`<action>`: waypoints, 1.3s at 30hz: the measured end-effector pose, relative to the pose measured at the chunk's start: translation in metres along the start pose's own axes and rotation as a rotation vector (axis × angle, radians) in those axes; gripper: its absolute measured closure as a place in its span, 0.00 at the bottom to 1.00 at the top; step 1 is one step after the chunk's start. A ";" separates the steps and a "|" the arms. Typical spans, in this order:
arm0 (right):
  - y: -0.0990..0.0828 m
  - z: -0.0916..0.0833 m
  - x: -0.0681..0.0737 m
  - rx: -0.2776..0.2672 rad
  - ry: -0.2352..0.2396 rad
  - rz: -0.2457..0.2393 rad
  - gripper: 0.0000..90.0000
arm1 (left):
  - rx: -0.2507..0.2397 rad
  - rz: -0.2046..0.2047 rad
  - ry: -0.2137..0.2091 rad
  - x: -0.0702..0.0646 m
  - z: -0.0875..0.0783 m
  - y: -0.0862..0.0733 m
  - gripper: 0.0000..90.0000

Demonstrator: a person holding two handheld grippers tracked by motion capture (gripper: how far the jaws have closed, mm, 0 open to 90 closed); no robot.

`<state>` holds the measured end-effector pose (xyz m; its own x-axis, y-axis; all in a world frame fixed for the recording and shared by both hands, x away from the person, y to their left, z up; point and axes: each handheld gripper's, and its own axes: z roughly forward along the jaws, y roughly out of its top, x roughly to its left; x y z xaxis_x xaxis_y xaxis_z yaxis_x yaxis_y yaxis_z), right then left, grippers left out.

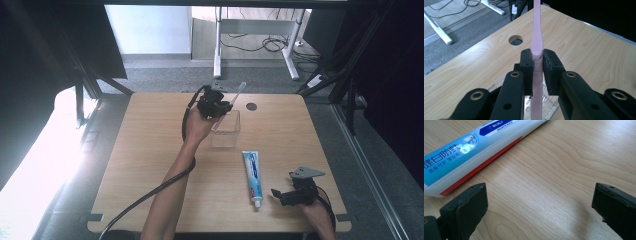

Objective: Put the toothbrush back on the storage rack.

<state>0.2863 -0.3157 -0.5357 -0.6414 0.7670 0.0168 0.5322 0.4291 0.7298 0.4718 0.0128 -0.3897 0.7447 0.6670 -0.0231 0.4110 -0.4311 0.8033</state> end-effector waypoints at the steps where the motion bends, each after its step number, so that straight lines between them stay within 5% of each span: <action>1: 0.000 0.000 0.000 0.000 0.000 0.000 0.01 | 0.003 0.003 0.006 0.000 0.002 -0.001 0.88; 27: 0.000 0.001 0.000 0.005 0.004 -0.002 0.01 | 0.024 0.010 0.027 -0.003 0.033 -0.035 0.88; 39: 0.000 0.001 0.000 0.008 0.004 -0.001 0.01 | 0.070 0.047 0.032 -0.009 0.045 -0.042 0.88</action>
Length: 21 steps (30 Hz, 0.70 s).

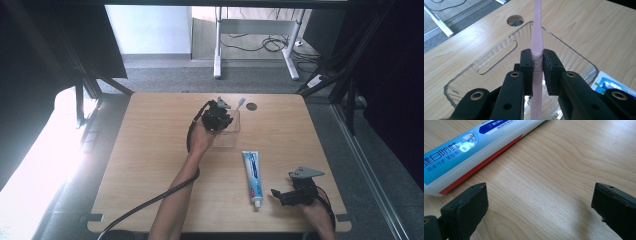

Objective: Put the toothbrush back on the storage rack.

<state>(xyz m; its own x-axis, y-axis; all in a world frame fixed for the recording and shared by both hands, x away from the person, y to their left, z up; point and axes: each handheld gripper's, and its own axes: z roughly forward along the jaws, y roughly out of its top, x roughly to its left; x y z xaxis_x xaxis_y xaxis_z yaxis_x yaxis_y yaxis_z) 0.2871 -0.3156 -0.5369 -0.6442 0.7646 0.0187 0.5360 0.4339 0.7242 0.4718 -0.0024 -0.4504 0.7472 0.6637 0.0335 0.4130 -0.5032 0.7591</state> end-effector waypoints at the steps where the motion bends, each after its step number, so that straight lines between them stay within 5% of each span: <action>1: 0.000 0.000 0.000 0.000 0.000 0.000 0.01 | 0.007 0.005 0.001 -0.001 0.001 0.000 0.88; 21: 0.000 0.001 0.001 0.008 0.001 -0.004 0.02 | 0.136 0.077 0.058 -0.008 0.011 0.002 0.88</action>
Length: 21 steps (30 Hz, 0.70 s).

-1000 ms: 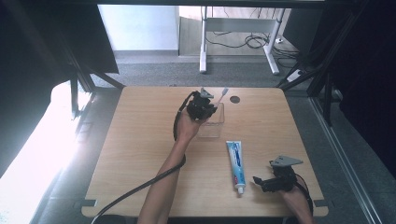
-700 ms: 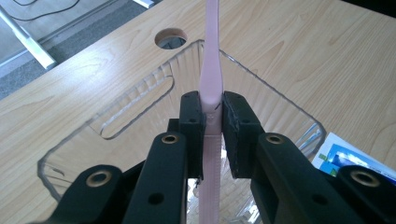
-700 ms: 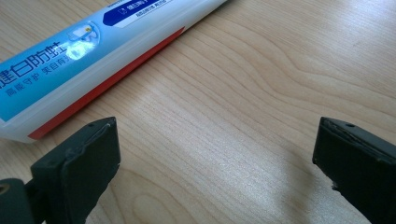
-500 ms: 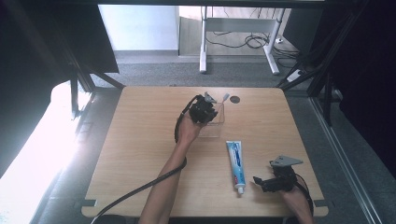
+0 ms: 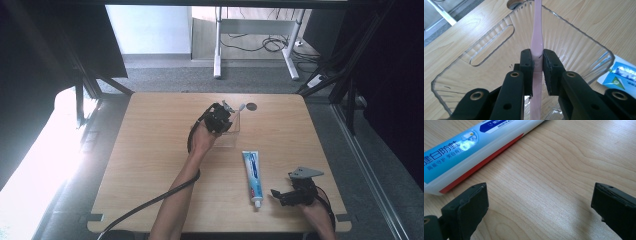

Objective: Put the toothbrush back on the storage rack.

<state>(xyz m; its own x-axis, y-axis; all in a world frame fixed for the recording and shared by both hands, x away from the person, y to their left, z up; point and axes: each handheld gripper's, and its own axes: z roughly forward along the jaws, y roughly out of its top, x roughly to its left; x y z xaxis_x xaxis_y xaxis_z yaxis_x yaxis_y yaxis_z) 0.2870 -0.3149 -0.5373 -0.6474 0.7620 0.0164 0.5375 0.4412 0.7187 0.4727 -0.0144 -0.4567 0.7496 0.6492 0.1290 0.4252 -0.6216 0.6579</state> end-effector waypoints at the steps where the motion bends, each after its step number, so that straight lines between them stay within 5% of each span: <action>1: 0.000 0.000 0.000 0.000 0.000 0.000 0.02 | 0.008 0.004 0.006 -0.001 0.001 0.000 0.87; 9: 0.000 0.000 0.000 0.002 0.001 -0.002 0.02 | 0.043 0.016 0.029 -0.003 0.005 0.000 0.87; 21: 0.000 0.001 0.000 0.000 0.002 -0.001 0.02 | 0.027 0.003 0.034 -0.002 0.002 0.001 0.81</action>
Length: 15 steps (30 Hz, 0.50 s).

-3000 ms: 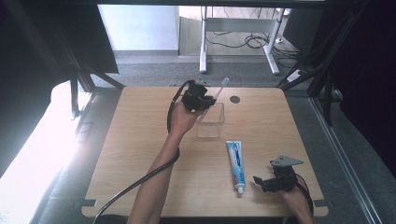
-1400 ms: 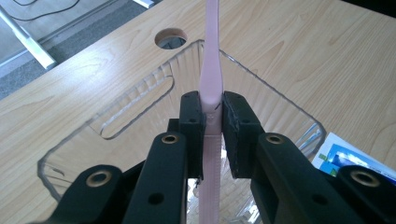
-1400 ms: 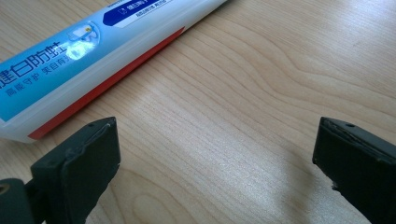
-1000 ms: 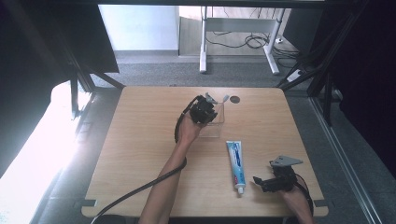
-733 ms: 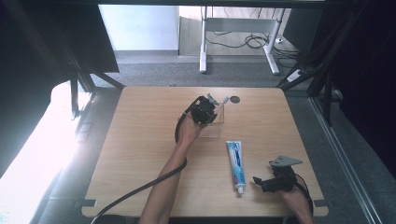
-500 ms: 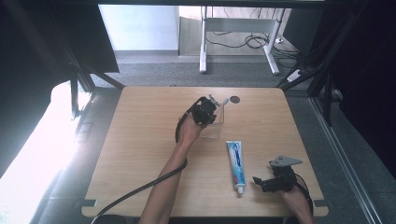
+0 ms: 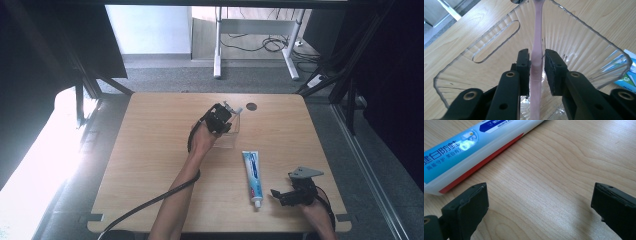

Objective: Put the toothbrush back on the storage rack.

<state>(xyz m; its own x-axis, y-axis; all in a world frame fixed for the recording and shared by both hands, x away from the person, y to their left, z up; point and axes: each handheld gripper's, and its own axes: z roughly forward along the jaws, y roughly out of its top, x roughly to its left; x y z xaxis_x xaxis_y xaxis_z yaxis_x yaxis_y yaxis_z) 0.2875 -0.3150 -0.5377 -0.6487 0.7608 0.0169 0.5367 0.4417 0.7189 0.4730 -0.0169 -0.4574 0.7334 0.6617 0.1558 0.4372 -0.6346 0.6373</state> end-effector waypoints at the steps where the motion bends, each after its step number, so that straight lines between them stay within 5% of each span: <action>1: 0.000 0.000 0.000 0.000 0.000 0.001 0.02 | -0.001 -0.001 -0.001 0.001 -0.001 0.000 0.80; 15: 0.000 0.000 0.000 0.000 0.000 0.001 0.02 | -0.050 -0.061 -0.043 0.004 -0.014 0.005 0.55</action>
<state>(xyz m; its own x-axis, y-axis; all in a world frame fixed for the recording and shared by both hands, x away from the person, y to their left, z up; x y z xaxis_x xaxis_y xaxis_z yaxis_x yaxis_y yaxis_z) 0.2872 -0.3150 -0.5374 -0.6483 0.7612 0.0179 0.5373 0.4407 0.7191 0.4706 -0.0121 -0.4429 0.7283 0.6802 0.0834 0.4563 -0.5721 0.6816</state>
